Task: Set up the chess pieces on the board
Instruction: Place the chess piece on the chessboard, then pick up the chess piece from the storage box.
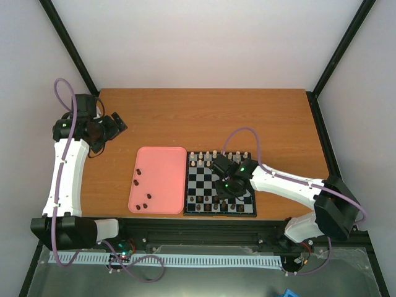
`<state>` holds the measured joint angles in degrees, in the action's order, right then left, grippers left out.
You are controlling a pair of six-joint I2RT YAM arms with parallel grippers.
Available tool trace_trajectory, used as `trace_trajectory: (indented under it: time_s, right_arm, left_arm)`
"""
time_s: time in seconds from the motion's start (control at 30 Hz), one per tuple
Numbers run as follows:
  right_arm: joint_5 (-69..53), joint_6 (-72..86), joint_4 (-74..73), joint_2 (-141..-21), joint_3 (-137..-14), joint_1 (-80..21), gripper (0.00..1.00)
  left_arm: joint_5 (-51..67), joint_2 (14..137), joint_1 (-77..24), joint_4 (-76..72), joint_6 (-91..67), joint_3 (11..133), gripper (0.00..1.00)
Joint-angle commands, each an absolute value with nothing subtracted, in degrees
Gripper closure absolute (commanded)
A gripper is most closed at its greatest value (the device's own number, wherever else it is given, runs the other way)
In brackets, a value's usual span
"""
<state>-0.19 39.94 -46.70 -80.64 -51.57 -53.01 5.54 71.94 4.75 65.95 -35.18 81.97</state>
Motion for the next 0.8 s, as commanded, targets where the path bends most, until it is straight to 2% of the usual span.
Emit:
trace_trajectory:
  time_s: [0.0, 0.33, 0.6, 0.77]
  right_arm:
    - [3.1, 40.2, -48.8, -79.6, -54.3, -53.1, 0.53]
    - [3.7, 35.8, -50.2, -84.6, -66.0, -54.3, 0.48]
    - [-1.7, 29.8, -45.7, -102.2, -84.8, -61.1, 0.44]
    - [-4.9, 25.3, -46.4, -116.8, -100.8, -65.0, 0.44]
  left_arm:
    - [5.7, 70.9, 5.0, 65.3, -34.4, 82.7, 0.00]
    - [6.0, 70.9, 5.0, 65.2, -34.5, 83.0, 0.00]
    - [6.4, 70.8, 5.0, 65.6, -34.7, 84.1, 0.00]
    - [6.8, 70.4, 5.0, 65.6, -34.9, 84.2, 0.00]
